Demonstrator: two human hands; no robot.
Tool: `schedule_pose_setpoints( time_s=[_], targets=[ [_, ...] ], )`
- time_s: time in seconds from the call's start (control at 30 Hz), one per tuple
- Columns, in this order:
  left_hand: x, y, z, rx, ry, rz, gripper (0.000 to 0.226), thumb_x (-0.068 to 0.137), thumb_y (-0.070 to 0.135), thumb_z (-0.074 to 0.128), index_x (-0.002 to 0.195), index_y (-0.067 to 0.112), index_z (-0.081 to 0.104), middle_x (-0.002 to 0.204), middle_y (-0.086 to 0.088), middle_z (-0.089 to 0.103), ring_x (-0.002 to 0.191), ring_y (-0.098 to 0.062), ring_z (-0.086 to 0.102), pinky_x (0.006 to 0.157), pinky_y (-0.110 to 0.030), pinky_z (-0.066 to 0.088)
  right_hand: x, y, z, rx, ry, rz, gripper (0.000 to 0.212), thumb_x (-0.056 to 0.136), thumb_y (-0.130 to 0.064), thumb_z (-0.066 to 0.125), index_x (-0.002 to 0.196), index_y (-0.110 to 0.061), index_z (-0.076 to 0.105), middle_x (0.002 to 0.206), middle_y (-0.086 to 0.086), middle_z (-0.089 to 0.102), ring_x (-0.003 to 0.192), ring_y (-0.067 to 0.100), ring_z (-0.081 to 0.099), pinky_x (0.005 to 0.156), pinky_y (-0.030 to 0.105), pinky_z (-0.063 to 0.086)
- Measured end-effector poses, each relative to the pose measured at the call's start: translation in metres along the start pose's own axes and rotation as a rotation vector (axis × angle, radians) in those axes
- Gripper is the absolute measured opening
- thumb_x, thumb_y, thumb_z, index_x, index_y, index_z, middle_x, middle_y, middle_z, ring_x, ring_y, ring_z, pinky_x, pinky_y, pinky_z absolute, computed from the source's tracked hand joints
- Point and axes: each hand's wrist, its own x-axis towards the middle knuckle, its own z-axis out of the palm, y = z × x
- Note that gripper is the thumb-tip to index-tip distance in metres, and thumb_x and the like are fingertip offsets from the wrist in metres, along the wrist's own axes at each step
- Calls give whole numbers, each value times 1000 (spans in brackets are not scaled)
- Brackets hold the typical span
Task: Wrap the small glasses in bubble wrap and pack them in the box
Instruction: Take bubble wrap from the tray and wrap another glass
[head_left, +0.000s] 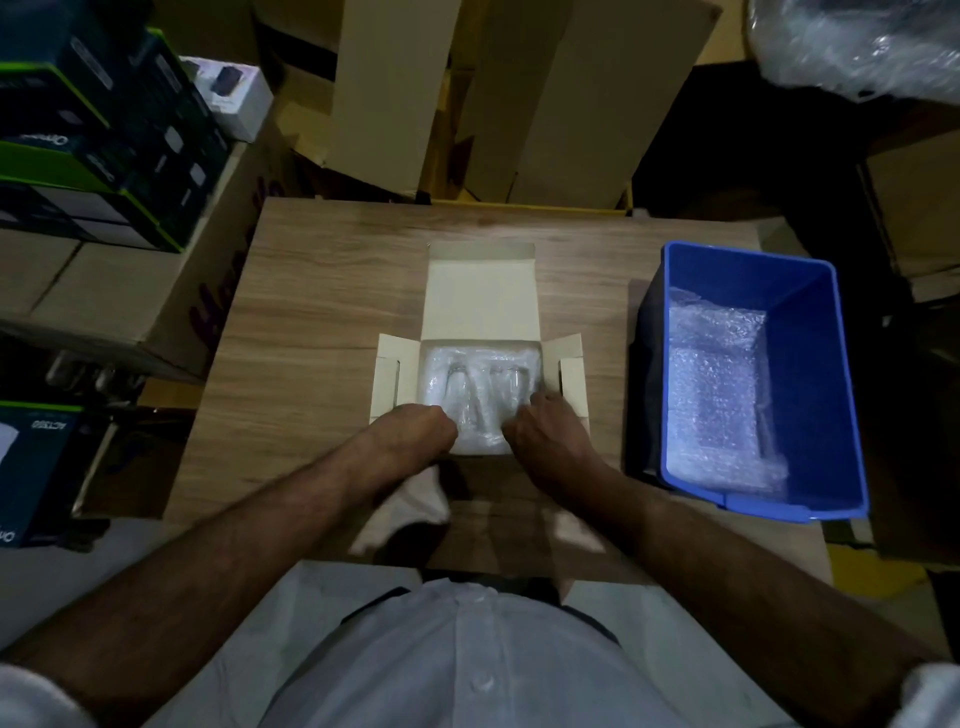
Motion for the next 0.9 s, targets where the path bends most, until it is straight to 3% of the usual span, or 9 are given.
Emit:
schedule_pose_setpoints(
  time_s=[0.1,0.23,0.37,0.4,0.47,0.53,0.63,0.77,0.9],
  targets=[
    [0,0,-1,-16,-7,13,22,89,7,56,105,11,71,103,-10,71,91,-30,69,69,-35,51,14,7,-1,126,-1,-9,18,94,2,56,100,-11,68,97,8,72,88,25,71,71,32,48],
    [2,2,-1,-4,2,23,21,91,9,56,106,15,69,105,-9,69,94,-29,68,69,-32,46,25,12,6,156,-12,-45,18,94,2,58,105,-9,66,102,10,69,90,24,70,75,32,55],
    [4,-5,9,-10,141,87,19,93,13,60,105,24,70,102,3,72,101,-19,65,106,-36,40,28,13,16,163,3,-66,13,94,-1,61,104,-7,67,102,11,69,89,23,69,72,30,52],
    [5,-10,12,-59,157,83,20,91,12,62,103,26,70,100,4,72,97,-17,65,105,-37,44,27,16,17,194,9,-51,13,95,-3,60,104,-7,67,104,11,69,91,24,69,72,29,49],
    [8,-23,12,-278,181,43,23,87,9,68,97,29,70,98,6,71,89,-13,66,84,-33,56,25,22,14,284,3,13,14,92,-4,64,105,-9,66,107,12,67,96,27,68,72,30,45],
    [10,-37,5,-444,276,-9,22,83,11,76,92,28,66,97,7,69,87,-12,66,72,-27,52,23,27,8,398,10,109,25,84,-3,71,107,-10,64,109,12,65,96,28,66,74,32,50],
    [18,-51,-5,-535,405,-28,57,68,22,91,114,26,59,115,5,60,104,-16,59,78,-28,47,30,29,1,458,65,164,45,83,-5,74,124,-11,57,116,12,61,99,29,65,76,34,51],
    [34,-37,-17,-382,180,-57,122,53,23,99,154,26,31,154,-5,36,137,-26,42,107,-38,46,39,21,6,424,-50,197,97,69,-20,90,148,-9,34,150,25,35,118,39,59,89,41,53],
    [46,-22,-18,-226,93,-88,135,55,18,98,160,23,13,158,-14,24,143,-33,33,110,-42,43,44,13,12,395,-91,203,121,72,-29,90,160,-9,10,160,37,6,142,46,36,110,41,41]
  ],
)
